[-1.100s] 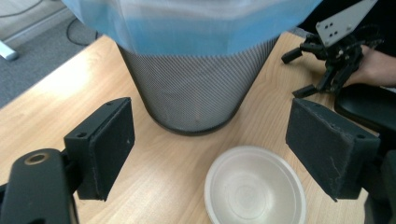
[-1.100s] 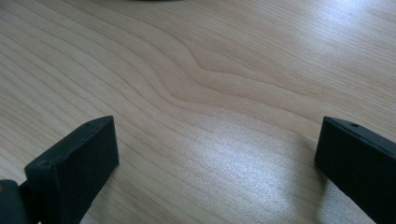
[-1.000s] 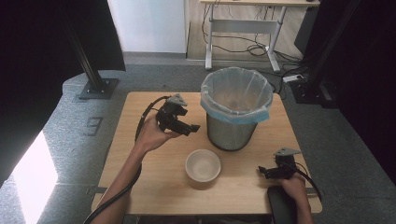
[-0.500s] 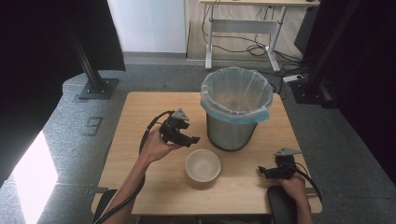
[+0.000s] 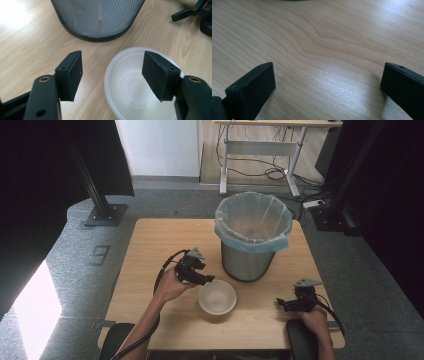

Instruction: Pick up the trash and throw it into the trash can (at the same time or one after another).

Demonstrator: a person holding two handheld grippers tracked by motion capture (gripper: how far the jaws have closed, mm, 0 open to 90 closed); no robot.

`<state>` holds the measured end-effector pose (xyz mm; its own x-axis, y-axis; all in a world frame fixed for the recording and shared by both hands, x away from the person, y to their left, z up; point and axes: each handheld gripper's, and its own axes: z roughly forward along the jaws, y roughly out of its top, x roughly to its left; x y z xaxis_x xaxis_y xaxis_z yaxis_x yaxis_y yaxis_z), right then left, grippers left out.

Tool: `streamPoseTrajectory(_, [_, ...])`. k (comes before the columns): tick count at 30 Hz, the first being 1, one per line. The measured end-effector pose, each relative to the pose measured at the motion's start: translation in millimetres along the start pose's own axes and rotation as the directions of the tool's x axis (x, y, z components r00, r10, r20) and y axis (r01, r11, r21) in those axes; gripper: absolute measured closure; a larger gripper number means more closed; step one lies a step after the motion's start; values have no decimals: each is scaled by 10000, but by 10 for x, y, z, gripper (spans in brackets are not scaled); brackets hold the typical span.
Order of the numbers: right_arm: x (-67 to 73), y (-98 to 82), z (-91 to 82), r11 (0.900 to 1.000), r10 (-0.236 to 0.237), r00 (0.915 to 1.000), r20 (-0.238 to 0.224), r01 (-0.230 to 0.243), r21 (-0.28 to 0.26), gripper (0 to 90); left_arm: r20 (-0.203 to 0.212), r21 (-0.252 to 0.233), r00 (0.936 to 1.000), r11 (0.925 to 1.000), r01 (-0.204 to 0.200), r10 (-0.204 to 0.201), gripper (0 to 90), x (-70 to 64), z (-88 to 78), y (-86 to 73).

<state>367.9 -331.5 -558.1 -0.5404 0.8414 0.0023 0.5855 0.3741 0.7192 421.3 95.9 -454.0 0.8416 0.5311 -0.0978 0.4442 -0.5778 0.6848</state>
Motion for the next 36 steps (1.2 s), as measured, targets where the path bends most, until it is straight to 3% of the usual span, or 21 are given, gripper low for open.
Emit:
streamPoseTrajectory(20, [1,0,0,10000,12,10000,-4,-12,-6,0,174,743,9989,9964,419,-433,466,81,457,-291])
streamPoseTrajectory(27, [1,0,1,10000,20,10000,-9,-20,-17,0,231,1012,9975,9928,643,-670,568,103,540,-367])
streamPoseTrajectory(33, [1,0,1,10000,19,10000,-9,-19,-20,0,393,1263,9966,9897,668,-722,711,89,582,-395])
streamPoseTrajectory(36, [1,0,1,10000,21,10000,-8,-21,-18,0,691,1174,9925,9888,923,-1008,756,107,556,-380])
